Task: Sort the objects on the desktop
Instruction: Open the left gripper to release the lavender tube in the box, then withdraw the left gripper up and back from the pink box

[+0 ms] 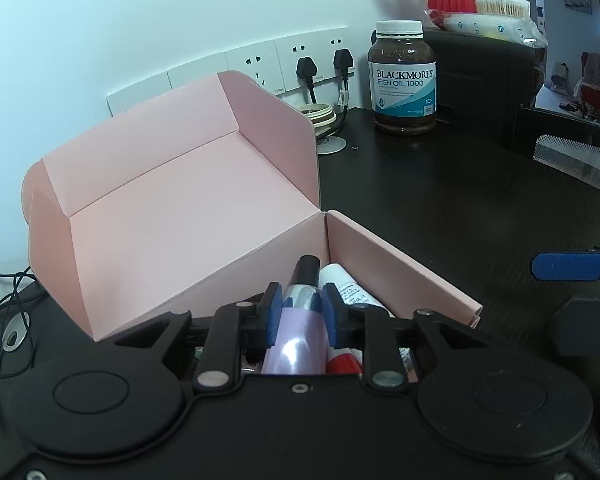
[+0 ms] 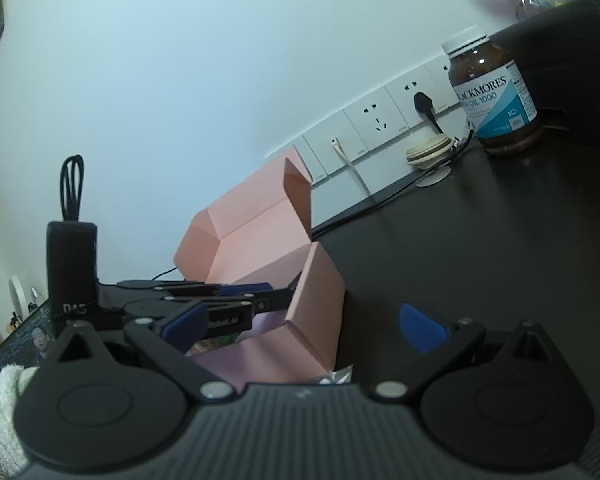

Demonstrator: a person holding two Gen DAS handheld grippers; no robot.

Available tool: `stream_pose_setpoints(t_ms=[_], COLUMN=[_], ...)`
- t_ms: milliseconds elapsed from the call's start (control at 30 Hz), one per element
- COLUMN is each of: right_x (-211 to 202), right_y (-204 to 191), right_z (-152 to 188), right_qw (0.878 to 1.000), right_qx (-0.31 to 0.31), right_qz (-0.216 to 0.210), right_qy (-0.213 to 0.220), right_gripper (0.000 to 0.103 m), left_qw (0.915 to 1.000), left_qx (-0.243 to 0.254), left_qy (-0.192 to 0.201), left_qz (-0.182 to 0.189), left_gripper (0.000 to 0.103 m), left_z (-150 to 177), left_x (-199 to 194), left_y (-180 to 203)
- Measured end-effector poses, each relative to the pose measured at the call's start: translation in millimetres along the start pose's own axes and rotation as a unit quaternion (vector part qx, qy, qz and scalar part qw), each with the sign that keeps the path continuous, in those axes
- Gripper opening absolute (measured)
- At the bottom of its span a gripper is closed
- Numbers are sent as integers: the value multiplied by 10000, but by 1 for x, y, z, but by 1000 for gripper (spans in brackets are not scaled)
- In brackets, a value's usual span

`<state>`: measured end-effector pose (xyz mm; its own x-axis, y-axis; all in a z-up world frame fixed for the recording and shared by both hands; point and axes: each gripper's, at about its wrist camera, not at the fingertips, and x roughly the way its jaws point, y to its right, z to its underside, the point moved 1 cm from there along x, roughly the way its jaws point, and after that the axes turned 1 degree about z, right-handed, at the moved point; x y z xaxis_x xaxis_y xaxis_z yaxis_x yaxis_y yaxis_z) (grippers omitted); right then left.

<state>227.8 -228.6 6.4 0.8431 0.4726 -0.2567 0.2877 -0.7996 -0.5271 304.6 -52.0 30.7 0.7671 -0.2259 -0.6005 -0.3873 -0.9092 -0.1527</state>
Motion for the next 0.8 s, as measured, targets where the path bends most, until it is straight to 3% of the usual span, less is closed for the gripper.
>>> stream_pose_setpoints(t_ms=[100,300,567,800], right_x=[-1,1,1,4], right_y=[-1,-3,-7,-10], right_z=[0,0,1,1], right_qw=[10000,10000,9997,9992], right_qx=[-22,-66,-194,-269], right_qz=[11,40,140,286], right_qy=[17,-34,-20,-70], right_gripper=[102,102,102,102], left_qw=[9999,9984,9923,9896], left_qx=[-114,-120,-290,-527], left_qy=[119,540,1204,1339], left_qz=[44,62,6,-52], left_gripper=[62,82,99,103], left_z=[2,9,42,73], left_x=[-6,-35,-83,-106], left_y=[-2,-7,-26,-46])
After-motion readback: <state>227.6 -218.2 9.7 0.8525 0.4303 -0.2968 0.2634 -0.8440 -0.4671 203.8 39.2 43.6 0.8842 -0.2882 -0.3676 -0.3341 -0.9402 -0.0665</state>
